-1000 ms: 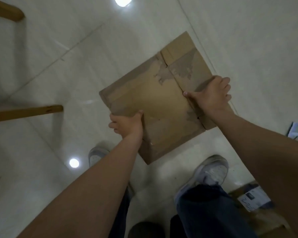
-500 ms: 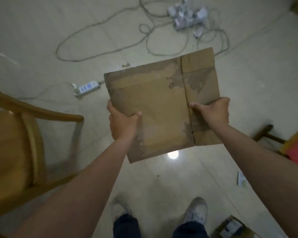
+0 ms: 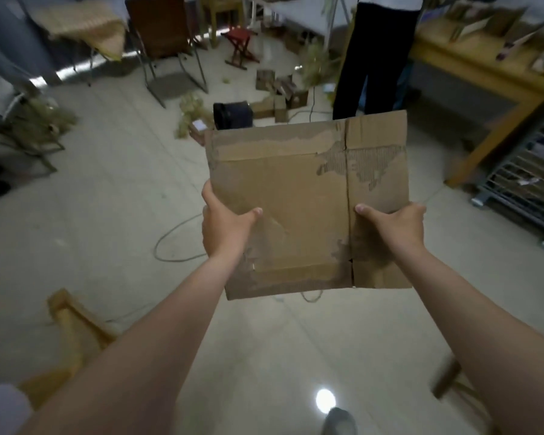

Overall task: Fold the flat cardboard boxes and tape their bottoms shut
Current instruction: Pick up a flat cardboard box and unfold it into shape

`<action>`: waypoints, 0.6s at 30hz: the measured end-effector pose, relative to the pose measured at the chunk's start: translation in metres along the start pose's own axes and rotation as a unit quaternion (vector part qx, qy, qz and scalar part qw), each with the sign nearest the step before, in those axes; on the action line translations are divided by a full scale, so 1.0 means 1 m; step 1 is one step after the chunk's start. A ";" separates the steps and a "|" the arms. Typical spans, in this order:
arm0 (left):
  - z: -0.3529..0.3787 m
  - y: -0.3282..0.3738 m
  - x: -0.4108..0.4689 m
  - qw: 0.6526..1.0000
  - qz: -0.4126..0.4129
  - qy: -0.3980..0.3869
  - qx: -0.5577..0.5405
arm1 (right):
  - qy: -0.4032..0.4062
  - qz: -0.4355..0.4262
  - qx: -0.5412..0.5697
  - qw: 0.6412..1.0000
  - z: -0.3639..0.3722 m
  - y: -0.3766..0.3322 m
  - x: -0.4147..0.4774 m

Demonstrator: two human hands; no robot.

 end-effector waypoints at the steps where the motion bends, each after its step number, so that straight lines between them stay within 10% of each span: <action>1: 0.002 0.022 0.010 1.000 0.008 0.001 0.000 | 0.005 -0.004 0.003 1.000 -0.008 -0.017 0.010; 18: 0.114 0.289 0.290 0.998 0.056 0.030 0.021 | -0.019 -0.081 0.070 0.994 -0.001 -0.324 0.316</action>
Point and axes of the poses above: each hand's wrist, its own x-axis towards the middle knuckle, its own z-axis out of the palm, y = z × x, the point moved 9 cm from there along x, towards the middle knuckle, and after that the axes turned 6 degrees about -x, right-handed, at the moved point
